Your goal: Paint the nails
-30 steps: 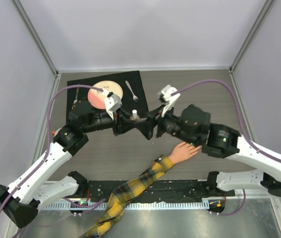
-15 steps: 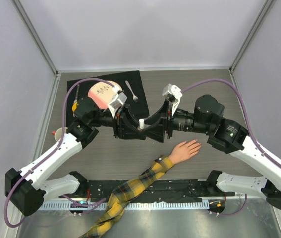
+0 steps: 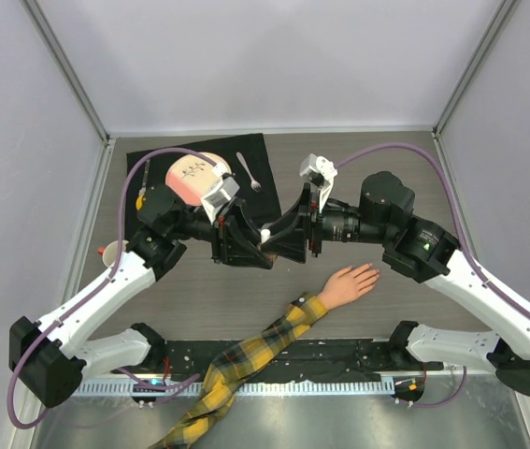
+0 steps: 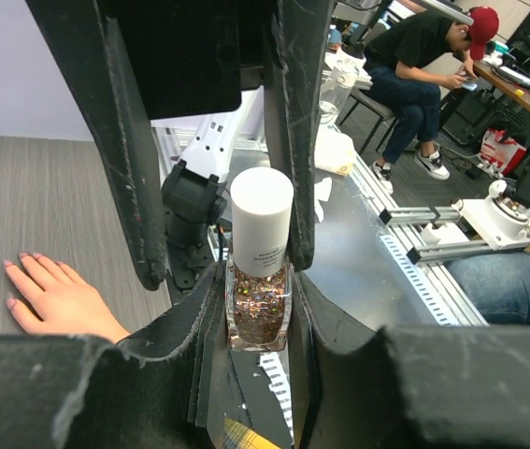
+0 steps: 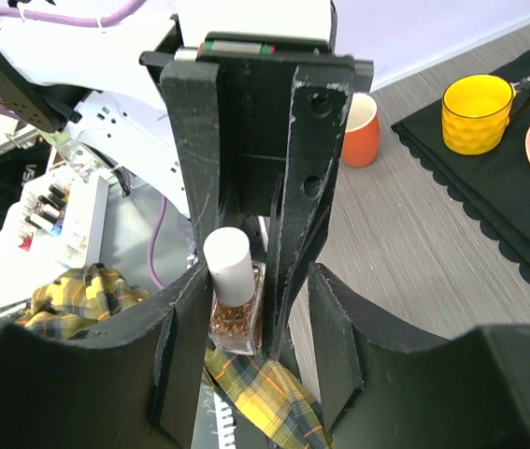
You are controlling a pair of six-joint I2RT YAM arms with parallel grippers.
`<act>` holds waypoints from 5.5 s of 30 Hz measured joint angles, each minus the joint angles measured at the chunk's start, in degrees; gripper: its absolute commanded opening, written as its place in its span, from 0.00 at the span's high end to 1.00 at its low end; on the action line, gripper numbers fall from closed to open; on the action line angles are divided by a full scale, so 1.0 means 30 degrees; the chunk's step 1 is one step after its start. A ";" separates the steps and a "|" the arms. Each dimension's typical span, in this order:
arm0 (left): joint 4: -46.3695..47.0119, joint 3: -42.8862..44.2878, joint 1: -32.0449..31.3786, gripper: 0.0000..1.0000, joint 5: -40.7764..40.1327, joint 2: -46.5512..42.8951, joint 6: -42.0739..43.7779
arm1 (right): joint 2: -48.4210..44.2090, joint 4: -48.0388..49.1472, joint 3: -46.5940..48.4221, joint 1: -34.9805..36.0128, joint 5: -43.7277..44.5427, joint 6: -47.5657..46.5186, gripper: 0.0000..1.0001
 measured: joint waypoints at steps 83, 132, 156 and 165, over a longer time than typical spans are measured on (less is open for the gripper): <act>-0.4022 0.1173 0.0087 1.00 -0.1690 0.0481 0.2040 | 0.0080 -0.1027 0.0415 -0.0619 0.0692 0.0211 0.99; -0.3228 0.1253 0.0109 1.00 -0.1180 0.0976 0.1027 | -0.0168 -0.1144 0.0546 -0.0714 0.1180 0.1362 0.86; -1.3573 0.2688 -0.0211 1.00 -1.2772 0.0160 0.7686 | 0.5289 -0.4998 0.4160 0.6462 2.2848 0.1931 0.45; -0.7031 0.1399 0.0066 1.00 -0.5005 0.0306 0.4044 | -0.0306 -0.2535 0.1209 0.0087 0.8276 0.2929 0.35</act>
